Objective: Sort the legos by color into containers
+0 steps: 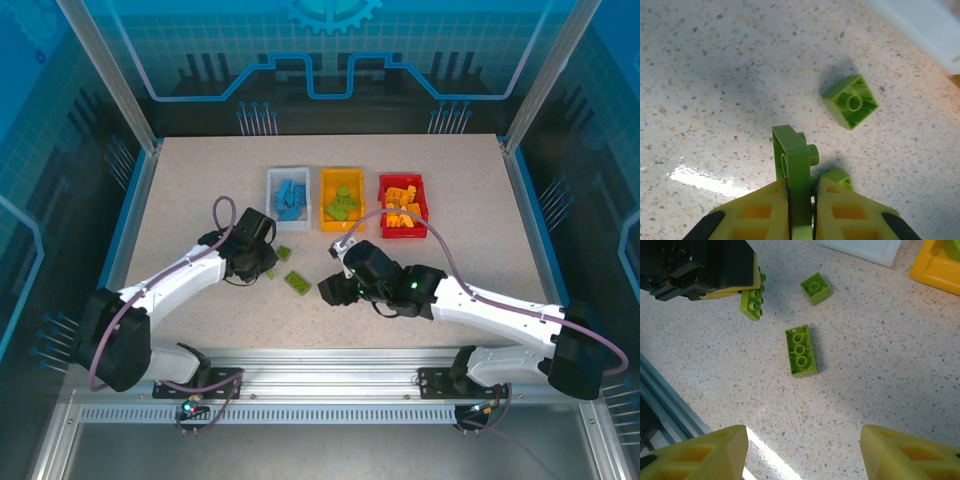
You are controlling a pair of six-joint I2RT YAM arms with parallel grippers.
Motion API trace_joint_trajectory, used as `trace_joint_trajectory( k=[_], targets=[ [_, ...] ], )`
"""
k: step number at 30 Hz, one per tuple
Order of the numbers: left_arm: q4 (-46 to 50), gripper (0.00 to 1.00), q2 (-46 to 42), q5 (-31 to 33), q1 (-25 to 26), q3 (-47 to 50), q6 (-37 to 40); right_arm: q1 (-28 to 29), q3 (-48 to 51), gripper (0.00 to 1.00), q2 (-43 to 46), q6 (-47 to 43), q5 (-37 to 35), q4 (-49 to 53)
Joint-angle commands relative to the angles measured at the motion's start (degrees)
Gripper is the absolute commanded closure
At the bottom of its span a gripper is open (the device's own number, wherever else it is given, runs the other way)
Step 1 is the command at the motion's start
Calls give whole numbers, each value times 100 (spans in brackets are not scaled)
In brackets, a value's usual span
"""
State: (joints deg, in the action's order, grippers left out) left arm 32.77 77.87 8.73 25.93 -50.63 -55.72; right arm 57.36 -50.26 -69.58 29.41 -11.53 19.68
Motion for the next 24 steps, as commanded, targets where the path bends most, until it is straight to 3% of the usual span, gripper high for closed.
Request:
trace_joint_trajectory(
  k=[1,7,13,24],
  targets=[
    [124,100,15,-217,26,-509,222,-208,-201,39,115,65,-34,-109],
    [32,100,565,-495,299,-1621,405,-777,-223,40,403,254,31,-132],
    [-149,100,1812,-692,695,-3194,823,-1333,-127,40,705,754,-153,-533],
    [-330,97,4458,-874,584,-5935,1749,-1823,-269,37,736,1082,-212,-986]
  ],
)
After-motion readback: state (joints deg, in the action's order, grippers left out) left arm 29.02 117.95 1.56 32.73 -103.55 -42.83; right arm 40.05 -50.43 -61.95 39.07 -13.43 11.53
